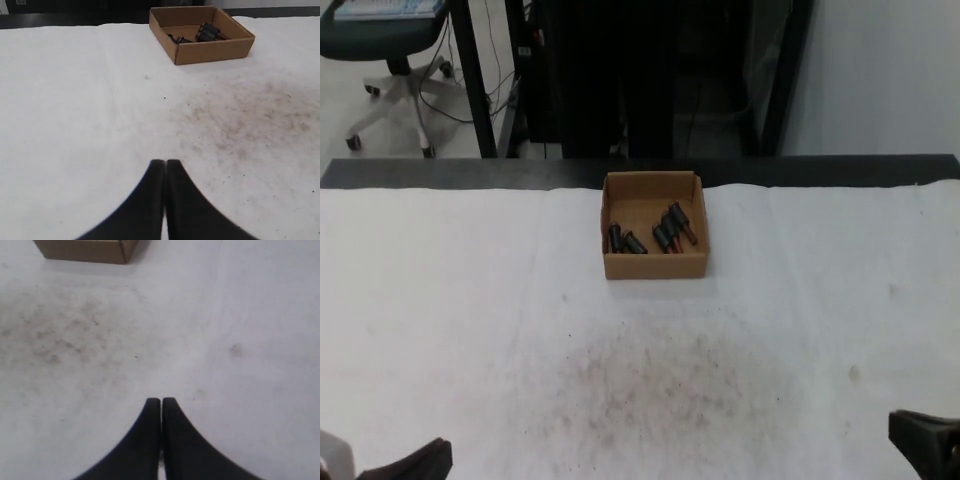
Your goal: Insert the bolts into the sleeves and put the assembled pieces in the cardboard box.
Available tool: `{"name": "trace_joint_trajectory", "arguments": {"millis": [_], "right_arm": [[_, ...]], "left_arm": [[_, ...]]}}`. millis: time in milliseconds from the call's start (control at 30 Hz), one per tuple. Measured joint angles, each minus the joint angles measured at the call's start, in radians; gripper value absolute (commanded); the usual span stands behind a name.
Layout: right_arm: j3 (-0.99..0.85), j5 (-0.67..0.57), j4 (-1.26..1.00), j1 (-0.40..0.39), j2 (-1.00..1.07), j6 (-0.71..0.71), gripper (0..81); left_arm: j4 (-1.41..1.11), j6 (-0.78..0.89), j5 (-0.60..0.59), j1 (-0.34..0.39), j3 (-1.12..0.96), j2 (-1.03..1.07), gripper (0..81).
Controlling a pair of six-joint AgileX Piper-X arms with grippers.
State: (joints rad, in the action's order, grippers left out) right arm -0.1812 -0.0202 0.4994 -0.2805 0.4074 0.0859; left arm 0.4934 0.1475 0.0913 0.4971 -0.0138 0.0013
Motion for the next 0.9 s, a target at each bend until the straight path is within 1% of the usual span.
{"name": "trace_joint_trajectory", "arguments": {"millis": [33, 233, 900], "right_arm": [[0.014, 0.020, -0.004, 0.000, 0.000, 0.000, 0.8], [0.052, 0.044, -0.008, 0.000, 0.000, 0.005, 0.8], [0.052, 0.044, -0.019, 0.000, 0.000, 0.007, 0.8]], "left_arm": [[0.000, 0.003, 0.000, 0.000, 0.010, 0.000, 0.3], [-0.001, 0.004, 0.000, 0.000, 0.023, -0.001, 0.3], [-0.001, 0.009, 0.000, 0.000, 0.023, -0.001, 0.3]]}}
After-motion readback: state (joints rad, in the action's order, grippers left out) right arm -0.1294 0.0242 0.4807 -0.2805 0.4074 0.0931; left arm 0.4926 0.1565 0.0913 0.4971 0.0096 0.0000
